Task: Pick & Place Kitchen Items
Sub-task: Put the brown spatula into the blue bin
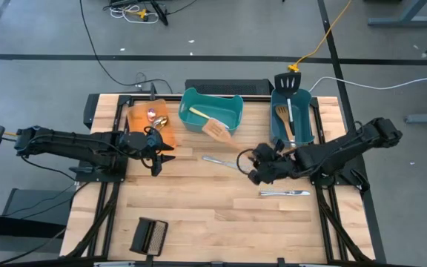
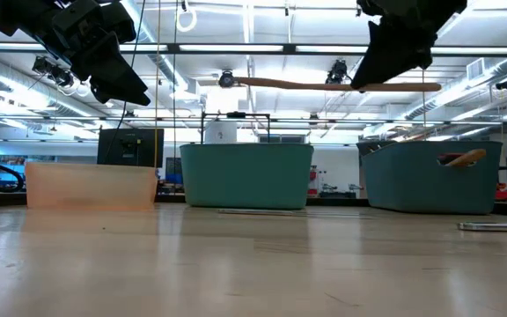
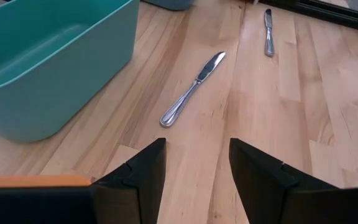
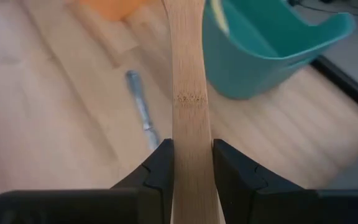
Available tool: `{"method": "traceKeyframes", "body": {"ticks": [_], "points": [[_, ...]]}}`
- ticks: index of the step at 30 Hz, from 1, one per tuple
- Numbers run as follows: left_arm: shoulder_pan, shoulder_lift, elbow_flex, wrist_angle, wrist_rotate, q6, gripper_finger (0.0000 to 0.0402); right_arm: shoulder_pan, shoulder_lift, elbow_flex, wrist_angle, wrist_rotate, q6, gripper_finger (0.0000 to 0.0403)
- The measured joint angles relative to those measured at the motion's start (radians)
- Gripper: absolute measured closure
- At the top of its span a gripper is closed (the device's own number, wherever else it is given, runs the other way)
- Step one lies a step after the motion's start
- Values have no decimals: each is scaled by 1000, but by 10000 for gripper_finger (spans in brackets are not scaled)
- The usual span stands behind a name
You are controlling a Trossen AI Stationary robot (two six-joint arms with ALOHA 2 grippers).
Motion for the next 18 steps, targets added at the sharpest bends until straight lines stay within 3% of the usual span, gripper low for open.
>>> {"method": "traceKeyframes", "body": {"ticks": [18], "points": [[0,0,0,0,0,0,220,-200,-72,0,-137,157,32,307]]}}
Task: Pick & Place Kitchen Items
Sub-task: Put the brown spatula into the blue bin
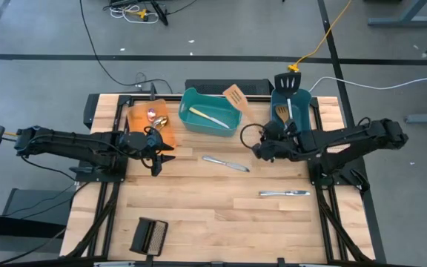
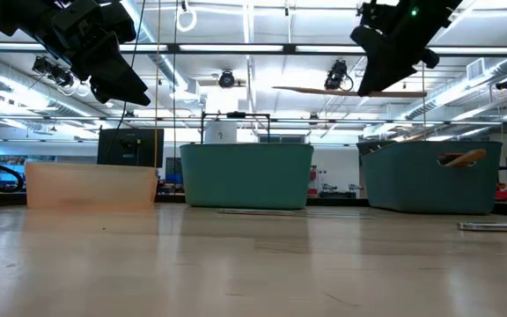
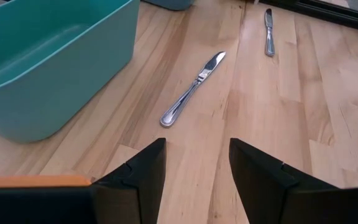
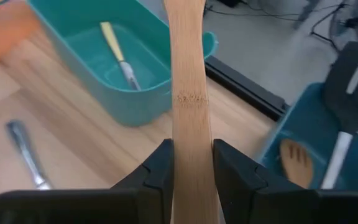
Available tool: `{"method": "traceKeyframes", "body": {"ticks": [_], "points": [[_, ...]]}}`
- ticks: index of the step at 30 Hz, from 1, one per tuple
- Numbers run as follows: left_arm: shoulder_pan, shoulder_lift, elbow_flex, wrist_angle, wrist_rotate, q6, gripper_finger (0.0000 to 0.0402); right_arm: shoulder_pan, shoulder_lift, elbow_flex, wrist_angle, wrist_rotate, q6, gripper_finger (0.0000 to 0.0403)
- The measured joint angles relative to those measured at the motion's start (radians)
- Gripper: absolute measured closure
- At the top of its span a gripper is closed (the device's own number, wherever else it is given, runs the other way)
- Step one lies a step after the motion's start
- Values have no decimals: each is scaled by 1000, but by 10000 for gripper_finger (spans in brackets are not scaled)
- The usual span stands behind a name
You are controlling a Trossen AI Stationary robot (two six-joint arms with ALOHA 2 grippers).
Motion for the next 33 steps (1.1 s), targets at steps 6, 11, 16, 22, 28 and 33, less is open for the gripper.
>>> {"method": "traceKeyframes", "body": {"ticks": [6,11,16,22,28,33], "points": [[0,0,0,0,0,0,220,-62,-8,0,-71,0,-10,307],[0,0,0,-1,0,0,220,-113,-41,0,-105,3,-22,307],[0,0,0,0,0,0,220,-156,-95,-5,-102,19,-52,307],[0,0,0,-1,0,0,220,-204,-195,-91,-81,28,-52,307],[0,0,0,0,0,0,220,-253,-334,-242,52,29,-57,307],[0,0,0,0,0,0,220,-303,-436,-339,110,36,-59,307]]}}
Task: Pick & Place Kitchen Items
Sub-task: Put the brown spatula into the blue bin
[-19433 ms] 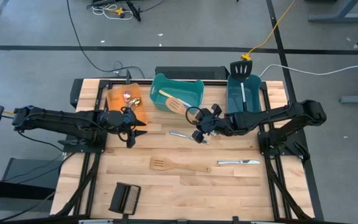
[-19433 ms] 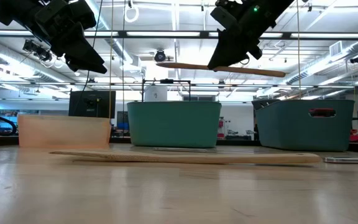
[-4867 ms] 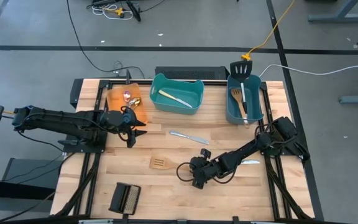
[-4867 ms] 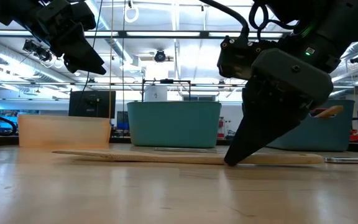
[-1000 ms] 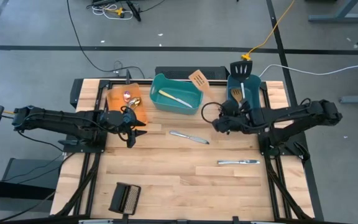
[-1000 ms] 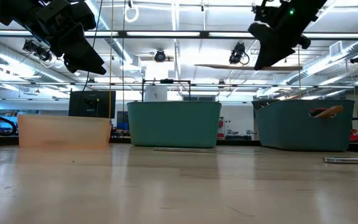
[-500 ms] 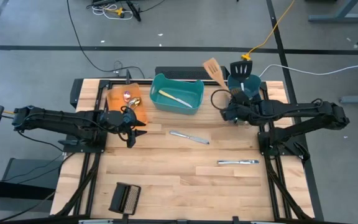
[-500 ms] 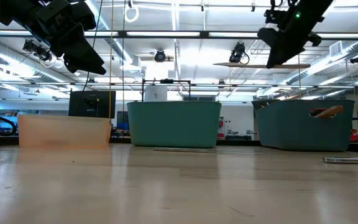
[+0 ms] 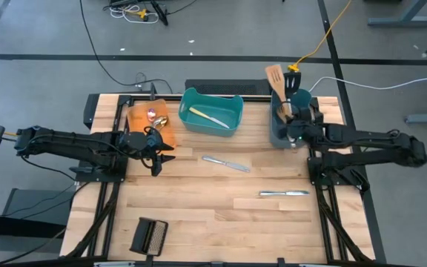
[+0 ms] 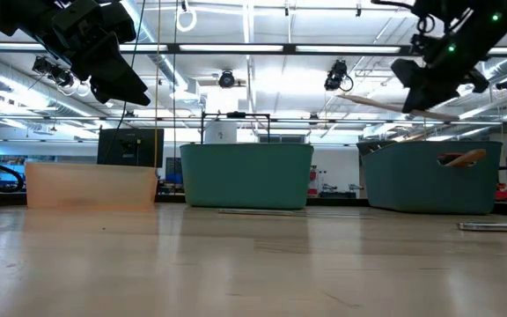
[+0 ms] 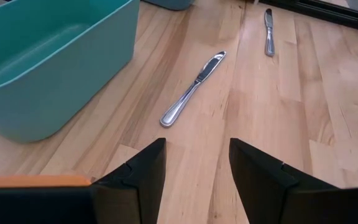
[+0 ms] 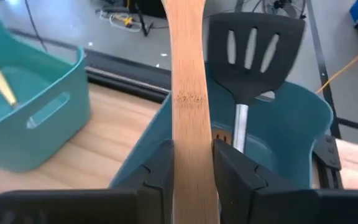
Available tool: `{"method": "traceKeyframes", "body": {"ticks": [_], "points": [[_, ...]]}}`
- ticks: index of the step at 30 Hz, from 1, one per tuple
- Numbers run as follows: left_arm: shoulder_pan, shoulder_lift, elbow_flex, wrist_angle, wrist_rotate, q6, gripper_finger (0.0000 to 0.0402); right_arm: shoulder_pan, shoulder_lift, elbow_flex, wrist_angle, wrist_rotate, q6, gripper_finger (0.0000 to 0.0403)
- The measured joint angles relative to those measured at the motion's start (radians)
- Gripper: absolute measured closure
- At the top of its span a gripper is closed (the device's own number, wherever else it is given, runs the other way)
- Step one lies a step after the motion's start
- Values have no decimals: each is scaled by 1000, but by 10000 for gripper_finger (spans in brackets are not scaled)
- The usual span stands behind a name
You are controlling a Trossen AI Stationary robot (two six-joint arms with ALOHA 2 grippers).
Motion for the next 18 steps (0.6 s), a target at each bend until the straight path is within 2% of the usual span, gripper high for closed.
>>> {"method": "traceKeyframes", "body": {"ticks": [8,18], "points": [[0,0,0,0,0,0,220,-91,-99,-141,145,4,2,307],[0,0,0,0,0,0,220,-180,-108,-252,323,-11,-18,307]]}}
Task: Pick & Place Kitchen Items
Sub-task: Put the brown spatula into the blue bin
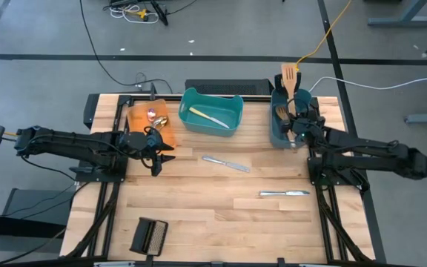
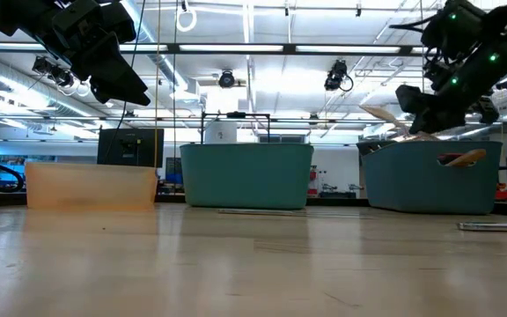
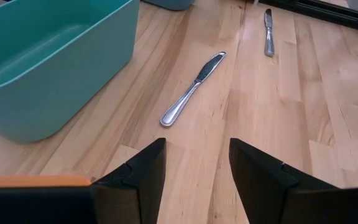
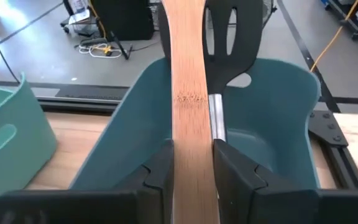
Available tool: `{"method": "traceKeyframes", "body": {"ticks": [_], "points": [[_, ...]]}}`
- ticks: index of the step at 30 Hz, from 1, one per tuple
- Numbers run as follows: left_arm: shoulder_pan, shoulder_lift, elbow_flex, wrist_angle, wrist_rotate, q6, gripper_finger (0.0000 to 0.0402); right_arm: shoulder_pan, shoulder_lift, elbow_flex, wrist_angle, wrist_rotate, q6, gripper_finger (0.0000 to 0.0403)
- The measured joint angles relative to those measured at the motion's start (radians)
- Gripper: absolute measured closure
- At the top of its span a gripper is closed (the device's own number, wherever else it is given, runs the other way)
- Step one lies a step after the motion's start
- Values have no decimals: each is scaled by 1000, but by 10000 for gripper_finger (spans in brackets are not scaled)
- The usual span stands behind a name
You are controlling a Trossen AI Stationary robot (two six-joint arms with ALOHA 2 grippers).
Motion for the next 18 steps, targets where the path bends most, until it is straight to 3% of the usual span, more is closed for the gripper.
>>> {"method": "traceKeyframes", "body": {"ticks": [18], "points": [[0,0,0,0,0,-2,220,-96,0,-167,251,-124,-1,307]]}}
